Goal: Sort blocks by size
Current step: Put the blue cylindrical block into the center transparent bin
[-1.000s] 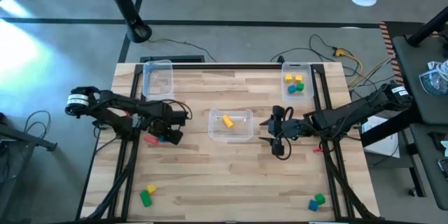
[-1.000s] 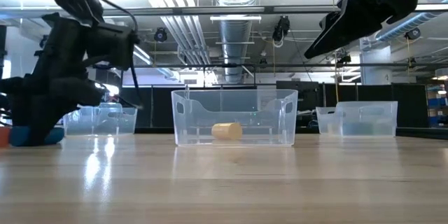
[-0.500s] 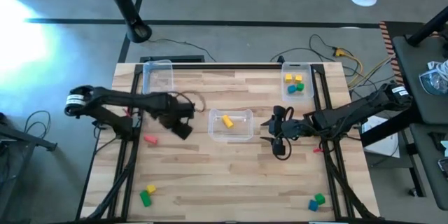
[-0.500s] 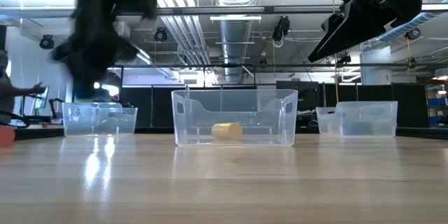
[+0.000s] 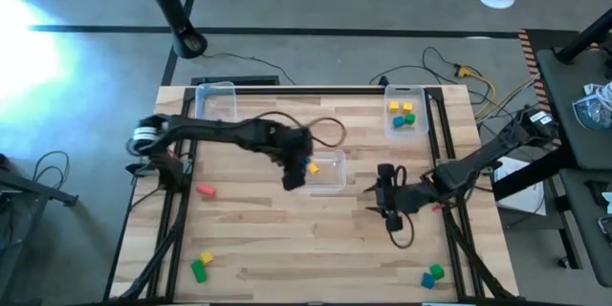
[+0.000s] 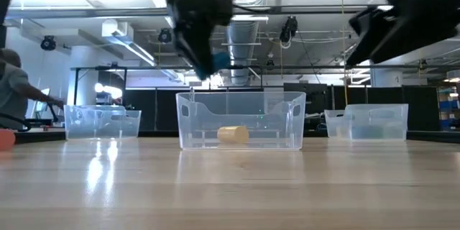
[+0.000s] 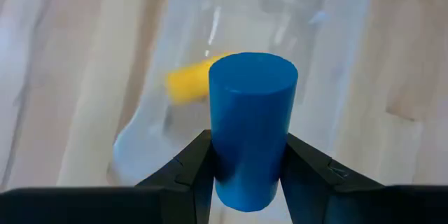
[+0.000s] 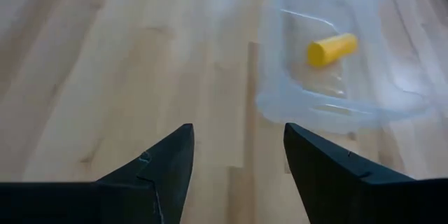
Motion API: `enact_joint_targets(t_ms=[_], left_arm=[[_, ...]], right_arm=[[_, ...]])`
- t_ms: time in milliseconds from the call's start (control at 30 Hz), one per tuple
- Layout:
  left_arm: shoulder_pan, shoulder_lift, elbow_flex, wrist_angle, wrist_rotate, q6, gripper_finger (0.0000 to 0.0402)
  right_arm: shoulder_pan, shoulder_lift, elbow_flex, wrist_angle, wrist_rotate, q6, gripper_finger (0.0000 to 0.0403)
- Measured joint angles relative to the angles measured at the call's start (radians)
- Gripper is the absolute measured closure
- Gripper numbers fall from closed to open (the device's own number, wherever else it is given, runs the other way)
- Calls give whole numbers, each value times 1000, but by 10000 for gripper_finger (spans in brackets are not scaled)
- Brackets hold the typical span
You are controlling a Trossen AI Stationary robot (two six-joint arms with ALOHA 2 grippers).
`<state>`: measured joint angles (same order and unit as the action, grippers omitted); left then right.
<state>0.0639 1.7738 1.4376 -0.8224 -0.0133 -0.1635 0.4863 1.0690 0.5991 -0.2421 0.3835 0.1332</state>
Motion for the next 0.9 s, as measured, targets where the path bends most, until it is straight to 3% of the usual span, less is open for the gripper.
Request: enact_joint_targets(t_ms=[133,333,600,900], left_arm=[[6,113,133,-17,49,106,288],[21,243,242,-100,57,136,288],[88,352,269,-175,56,37,288],[92,415,270,-215,55,12,289]], right_arm=[[85,-2,0,-63,70,89,195],[181,-2,0,-163,157,237,196],[230,-2,0,-166,189,287,198],[230,-2,0,-165,205,275,200]])
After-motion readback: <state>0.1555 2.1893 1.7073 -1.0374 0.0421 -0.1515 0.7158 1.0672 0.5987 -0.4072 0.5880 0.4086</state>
